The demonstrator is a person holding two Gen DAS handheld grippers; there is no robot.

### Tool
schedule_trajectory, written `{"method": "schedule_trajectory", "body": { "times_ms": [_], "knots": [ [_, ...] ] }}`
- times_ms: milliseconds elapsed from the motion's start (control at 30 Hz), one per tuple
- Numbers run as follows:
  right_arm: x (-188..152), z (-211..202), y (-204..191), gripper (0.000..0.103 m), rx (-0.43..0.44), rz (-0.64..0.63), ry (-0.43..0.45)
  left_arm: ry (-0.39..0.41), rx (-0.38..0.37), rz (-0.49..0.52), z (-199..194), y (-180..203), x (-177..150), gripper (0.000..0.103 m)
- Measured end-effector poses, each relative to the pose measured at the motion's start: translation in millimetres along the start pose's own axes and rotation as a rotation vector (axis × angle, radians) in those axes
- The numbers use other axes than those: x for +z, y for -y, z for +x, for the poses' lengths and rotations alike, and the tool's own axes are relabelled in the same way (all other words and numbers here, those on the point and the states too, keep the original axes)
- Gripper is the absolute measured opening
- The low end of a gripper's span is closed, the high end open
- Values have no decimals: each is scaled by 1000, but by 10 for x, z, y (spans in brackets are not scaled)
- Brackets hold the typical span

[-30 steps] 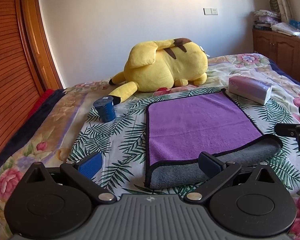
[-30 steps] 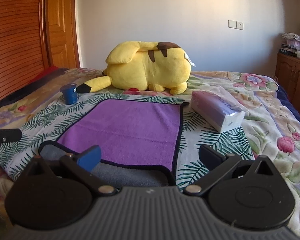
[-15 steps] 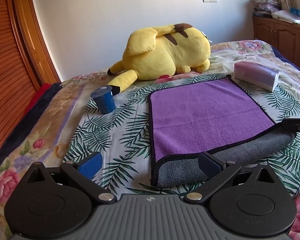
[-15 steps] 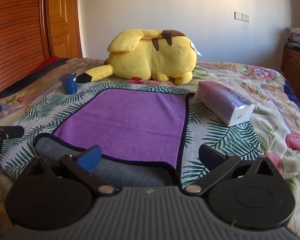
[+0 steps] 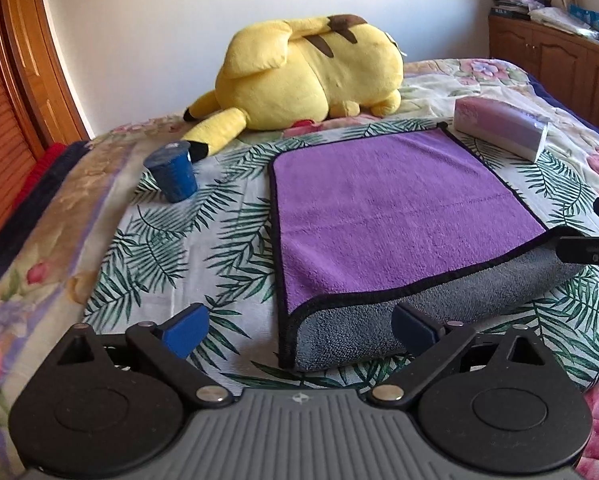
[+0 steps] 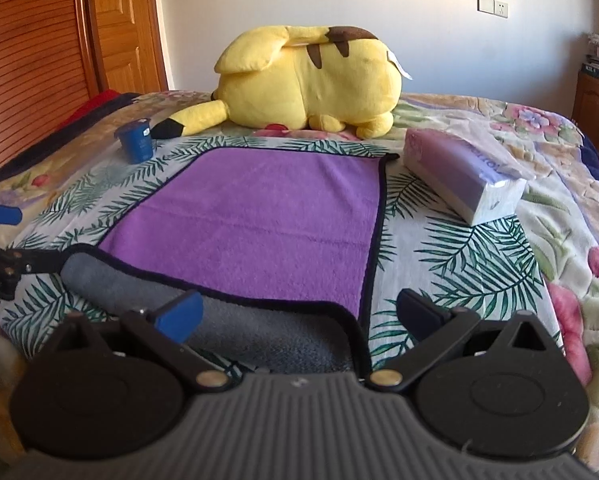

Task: Fold towel

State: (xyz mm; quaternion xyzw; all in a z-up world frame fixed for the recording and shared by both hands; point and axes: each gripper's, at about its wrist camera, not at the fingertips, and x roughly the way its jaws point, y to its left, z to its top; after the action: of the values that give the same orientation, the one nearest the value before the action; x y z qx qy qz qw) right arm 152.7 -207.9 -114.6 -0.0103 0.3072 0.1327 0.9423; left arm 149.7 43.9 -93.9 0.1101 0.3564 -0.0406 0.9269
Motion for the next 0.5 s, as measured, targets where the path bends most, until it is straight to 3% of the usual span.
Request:
{"method": "schedule_trajectory", "body": {
  "times_ms": [167, 267, 367, 500],
  "knots": [
    [-9, 58, 47, 102, 6, 15, -14, -27, -22, -3, 114, -33, -13, 90],
    [-19, 106, 65, 87, 13, 21, -34, -44, -41, -12, 192, -66, -14, 84],
    [-32, 133, 79, 87, 16, 25, -47, -53, -58, -6, 249, -84, -15, 72],
    [-31, 162, 106, 85, 23, 31, -52, -57, -57, -4, 294, -94, -31, 69]
  ]
}}
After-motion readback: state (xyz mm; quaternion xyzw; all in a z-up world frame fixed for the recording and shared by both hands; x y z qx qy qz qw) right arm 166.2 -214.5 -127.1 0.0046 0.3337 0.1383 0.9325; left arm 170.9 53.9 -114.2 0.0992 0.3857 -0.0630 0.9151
